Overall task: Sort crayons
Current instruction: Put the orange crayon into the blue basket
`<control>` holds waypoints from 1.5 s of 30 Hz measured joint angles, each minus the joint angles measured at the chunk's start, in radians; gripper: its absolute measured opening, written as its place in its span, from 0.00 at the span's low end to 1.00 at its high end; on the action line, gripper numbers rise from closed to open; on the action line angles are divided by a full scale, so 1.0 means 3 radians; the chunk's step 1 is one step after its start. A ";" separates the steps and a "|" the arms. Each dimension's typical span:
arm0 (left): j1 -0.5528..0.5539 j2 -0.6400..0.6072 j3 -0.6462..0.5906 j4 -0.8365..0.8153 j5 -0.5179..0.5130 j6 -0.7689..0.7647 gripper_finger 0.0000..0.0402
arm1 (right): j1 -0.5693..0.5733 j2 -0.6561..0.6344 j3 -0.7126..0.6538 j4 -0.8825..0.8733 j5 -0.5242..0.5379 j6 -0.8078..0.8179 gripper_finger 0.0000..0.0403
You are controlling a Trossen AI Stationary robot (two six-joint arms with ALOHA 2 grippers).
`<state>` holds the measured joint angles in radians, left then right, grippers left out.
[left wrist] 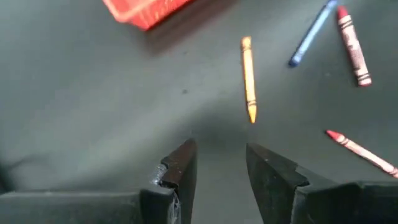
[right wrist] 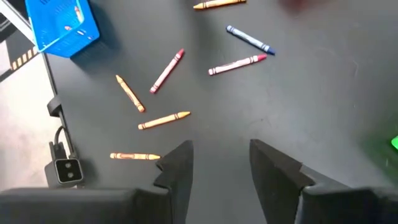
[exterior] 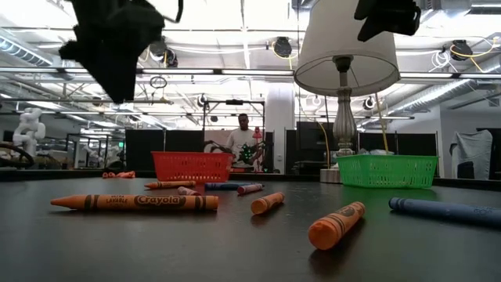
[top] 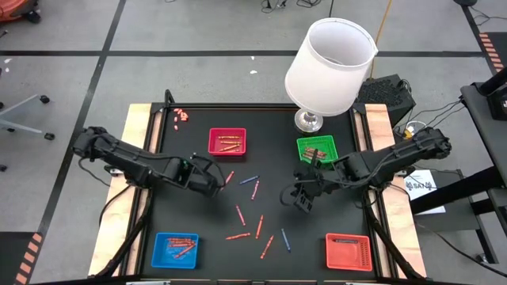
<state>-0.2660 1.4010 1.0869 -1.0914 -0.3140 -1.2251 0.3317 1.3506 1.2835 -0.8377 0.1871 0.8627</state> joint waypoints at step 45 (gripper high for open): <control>0.0536 0.1197 -0.0219 0.1553 0.0400 0.0393 0.43 | 0.0057 0.0000 -0.0003 -0.0017 0.0000 -0.0002 0.36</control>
<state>-0.1052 1.7600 1.0213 -0.6254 -0.1939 -1.1072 0.3489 1.3506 1.2827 -0.8429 0.1871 0.8620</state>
